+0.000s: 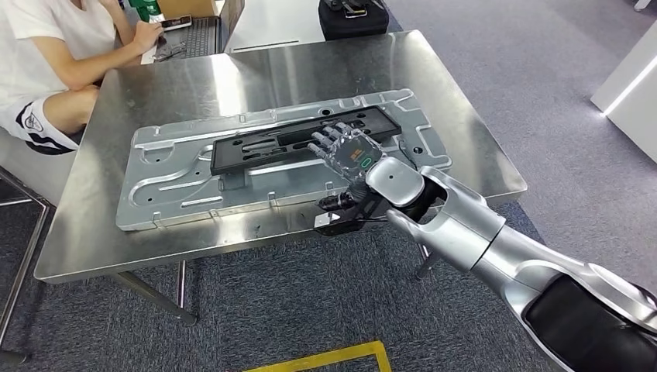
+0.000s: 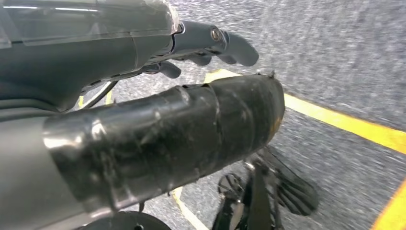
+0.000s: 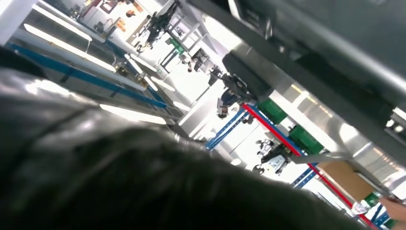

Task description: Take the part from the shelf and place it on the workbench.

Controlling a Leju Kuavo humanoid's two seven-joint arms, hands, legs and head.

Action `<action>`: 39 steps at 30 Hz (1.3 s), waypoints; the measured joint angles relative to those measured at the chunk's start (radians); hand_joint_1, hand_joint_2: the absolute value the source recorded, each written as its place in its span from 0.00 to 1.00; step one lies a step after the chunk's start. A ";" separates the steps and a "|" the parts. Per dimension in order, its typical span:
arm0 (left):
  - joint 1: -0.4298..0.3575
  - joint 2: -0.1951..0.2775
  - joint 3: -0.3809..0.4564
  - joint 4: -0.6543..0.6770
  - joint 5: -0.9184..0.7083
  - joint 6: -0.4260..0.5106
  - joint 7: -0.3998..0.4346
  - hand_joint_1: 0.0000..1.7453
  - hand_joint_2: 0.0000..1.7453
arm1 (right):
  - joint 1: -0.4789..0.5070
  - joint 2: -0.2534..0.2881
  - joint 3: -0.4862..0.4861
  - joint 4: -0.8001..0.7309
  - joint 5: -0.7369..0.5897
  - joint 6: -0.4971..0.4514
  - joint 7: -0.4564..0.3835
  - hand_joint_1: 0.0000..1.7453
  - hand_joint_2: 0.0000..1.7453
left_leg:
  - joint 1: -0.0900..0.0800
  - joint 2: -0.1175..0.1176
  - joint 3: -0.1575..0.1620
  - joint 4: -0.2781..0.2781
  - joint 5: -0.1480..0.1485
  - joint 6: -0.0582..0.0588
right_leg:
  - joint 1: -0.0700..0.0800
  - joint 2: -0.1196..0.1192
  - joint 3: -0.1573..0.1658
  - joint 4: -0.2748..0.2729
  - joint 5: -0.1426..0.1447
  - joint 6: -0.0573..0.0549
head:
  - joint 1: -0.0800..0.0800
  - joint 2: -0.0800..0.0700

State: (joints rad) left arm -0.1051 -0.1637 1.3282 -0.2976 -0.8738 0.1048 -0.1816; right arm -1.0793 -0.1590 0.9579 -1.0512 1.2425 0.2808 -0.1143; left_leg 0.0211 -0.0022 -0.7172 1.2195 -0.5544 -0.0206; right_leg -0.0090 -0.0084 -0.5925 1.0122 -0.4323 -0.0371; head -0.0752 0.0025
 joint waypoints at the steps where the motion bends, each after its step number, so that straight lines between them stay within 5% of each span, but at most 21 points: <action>1: 0.000 0.000 0.000 0.000 0.001 -0.001 0.000 0.00 0.00 | 0.000 0.000 0.001 0.001 0.000 0.001 -0.002 0.00 0.00 | 0.001 0.000 -0.005 0.050 -0.016 -0.003 | 0.001 0.000 -0.016 0.003 0.011 0.001 | 0.000 0.000; 3: 0.000 0.002 0.001 0.000 0.002 -0.002 0.000 0.00 0.00 | -0.002 0.000 0.002 0.002 -0.002 0.004 -0.006 0.00 0.00 | 0.001 0.000 0.025 0.069 0.018 -0.006 | 0.002 -0.002 -0.052 0.012 0.032 0.004 | 0.000 0.000; 5: -0.002 0.004 0.001 0.000 0.003 -0.002 0.000 0.00 0.00 | -0.007 0.000 0.002 0.001 -0.003 0.005 -0.011 0.00 0.00 | 0.001 0.000 0.115 -0.031 0.053 -0.003 | 0.002 -0.002 -0.084 0.024 0.051 0.012 | 0.000 0.000; 7: -0.004 0.006 0.002 0.000 0.003 -0.003 0.000 0.00 0.00 | -0.016 -0.002 0.002 -0.001 -0.006 0.005 -0.012 0.00 0.00 | -0.003 -0.002 0.200 -0.154 0.035 0.005 | 0.004 -0.004 -0.102 0.034 0.067 0.022 | 0.000 0.000; 9: -0.005 0.007 0.001 0.000 0.004 -0.003 -0.001 0.00 0.00 | -0.023 -0.005 0.002 -0.002 -0.010 0.006 -0.012 0.00 0.00 | -0.010 -0.004 0.218 -0.199 0.025 0.018 | 0.004 -0.005 -0.106 0.030 0.087 0.034 | 0.001 0.000; 11: -0.005 0.007 0.001 0.000 0.004 -0.003 -0.001 0.00 0.00 | -0.024 -0.012 0.003 -0.002 -0.015 0.007 -0.013 0.00 0.00 | -0.008 0.000 0.202 -0.202 0.049 0.034 | 0.002 -0.003 -0.112 0.029 0.086 0.046 | 0.001 0.000; 13: -0.006 0.006 0.002 0.000 0.005 -0.003 0.000 0.00 0.00 | -0.025 -0.020 0.003 -0.002 -0.018 0.008 -0.014 0.00 0.00 | -0.004 0.006 0.178 -0.208 0.080 0.051 | -0.001 0.002 -0.134 0.086 0.006 0.057 | 0.001 0.000; 15: -0.006 0.007 0.002 0.000 0.005 -0.001 0.000 0.00 0.00 | -0.025 -0.026 0.004 -0.002 -0.019 0.008 -0.014 0.00 0.00 | -0.005 0.009 0.141 -0.207 0.109 0.059 | -0.004 0.004 -0.160 0.211 -0.102 0.066 | 0.001 0.000; 16: -0.005 0.007 0.002 0.000 0.005 0.001 0.000 0.00 0.00 | -0.024 -0.029 0.004 -0.002 -0.020 0.008 -0.014 0.00 0.00 | -0.005 0.009 0.121 -0.205 0.124 0.059 | -0.005 0.004 -0.167 0.272 -0.126 0.069 | 0.001 0.000; 18: -0.004 0.007 0.002 0.000 0.005 0.002 0.000 0.00 0.00 | -0.023 -0.034 0.006 -0.002 -0.021 0.008 -0.014 0.00 0.00 | -0.006 0.009 0.082 -0.201 0.149 0.057 | -0.004 0.004 -0.141 0.314 -0.101 0.070 | 0.001 0.000; 19: -0.004 0.007 0.002 0.000 0.004 0.002 0.000 0.00 0.00 | -0.023 -0.035 0.006 -0.003 -0.024 0.008 -0.014 0.00 0.00 | -0.007 0.009 0.065 -0.198 0.161 0.055 | -0.004 0.004 -0.102 0.284 -0.075 0.067 | 0.001 0.000; 22: -0.006 0.002 0.002 0.000 0.003 0.002 0.000 0.00 0.00 | -0.029 -0.036 0.006 -0.012 -0.033 0.006 -0.014 0.00 0.00 | -0.010 0.009 0.035 -0.195 0.194 0.044 | 0.006 0.005 0.065 0.078 -0.082 0.045 | 0.001 0.000; 23: -0.006 0.001 0.002 0.000 0.002 0.003 0.000 0.00 0.00 | -0.031 -0.036 0.006 -0.015 -0.034 0.006 -0.014 0.00 0.00 | -0.009 0.010 0.032 -0.197 0.204 0.039 | 0.011 0.005 0.096 0.029 -0.096 0.039 | 0.002 0.000; 25: -0.004 0.000 0.002 0.000 0.002 0.003 0.000 0.00 0.00 | -0.034 -0.037 0.006 -0.016 -0.035 0.006 -0.014 0.00 0.00 | -0.007 0.011 0.030 -0.208 0.226 0.026 | 0.011 0.002 0.100 -0.002 -0.090 0.030 | 0.004 0.000; 27: -0.004 0.001 0.002 0.000 0.002 0.004 0.000 0.00 0.00 | -0.035 -0.037 0.006 -0.016 -0.035 0.006 -0.014 0.00 0.00 | -0.007 0.008 0.015 -0.195 0.199 0.016 | 0.005 -0.003 0.079 -0.013 -0.059 0.015 | 0.004 0.000; 30: -0.003 0.002 0.002 0.000 0.002 0.006 0.000 0.00 0.00 | -0.036 -0.037 0.006 -0.017 -0.035 0.006 -0.012 0.00 0.00 | -0.003 0.006 -0.022 -0.043 0.047 0.004 | 0.003 -0.007 0.031 -0.017 -0.013 0.002 | 0.004 0.000; 31: -0.003 0.002 0.002 0.000 0.002 0.006 0.000 0.00 0.00 | -0.035 -0.037 0.006 -0.018 -0.035 0.006 -0.011 0.00 0.00 | -0.002 0.006 -0.029 0.020 0.020 0.000 | 0.004 -0.007 0.012 -0.015 0.001 0.002 | 0.004 0.000; 33: -0.002 0.003 0.002 0.000 0.001 0.008 -0.001 0.00 0.00 | -0.033 -0.037 0.007 -0.018 -0.034 0.005 -0.009 0.00 0.00 | 0.000 0.006 -0.012 0.081 0.043 -0.006 | 0.004 -0.007 -0.027 -0.008 0.027 0.006 | 0.004 0.000; 35: -0.003 0.005 0.002 0.000 -0.001 0.009 -0.009 0.00 0.00 | -0.033 -0.037 0.007 -0.018 -0.033 0.003 -0.005 0.00 0.00 | 0.001 0.006 0.064 0.020 0.088 -0.006 | 0.003 -0.008 -0.065 0.004 0.046 0.014 | 0.004 0.000; 37: -0.005 0.006 0.002 0.000 -0.001 0.007 -0.019 0.00 0.00 | -0.033 -0.040 0.007 -0.021 -0.032 -0.001 0.000 0.00 0.00 | -0.001 0.006 0.174 -0.118 0.058 0.000 | 0.005 -0.008 -0.092 0.020 0.058 0.025 | 0.004 0.000; 39: -0.005 0.006 0.002 0.000 -0.001 0.005 -0.024 0.00 0.00 | -0.033 -0.044 0.007 -0.024 -0.032 -0.003 0.002 0.00 0.00 | -0.006 0.005 0.223 -0.199 0.018 0.014 | 0.007 -0.009 -0.100 0.027 0.071 0.037 | 0.005 0.000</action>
State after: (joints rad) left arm -0.1099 -0.1572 1.3298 -0.2979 -0.8748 0.1100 -0.2053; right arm -1.1119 -0.2027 0.9648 -1.0749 1.2108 0.2775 -0.1120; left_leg 0.0152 0.0029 -0.4941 1.0202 -0.5363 -0.0068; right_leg -0.0018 -0.0179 -0.6924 1.0395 -0.3618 0.0002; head -0.0707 0.0027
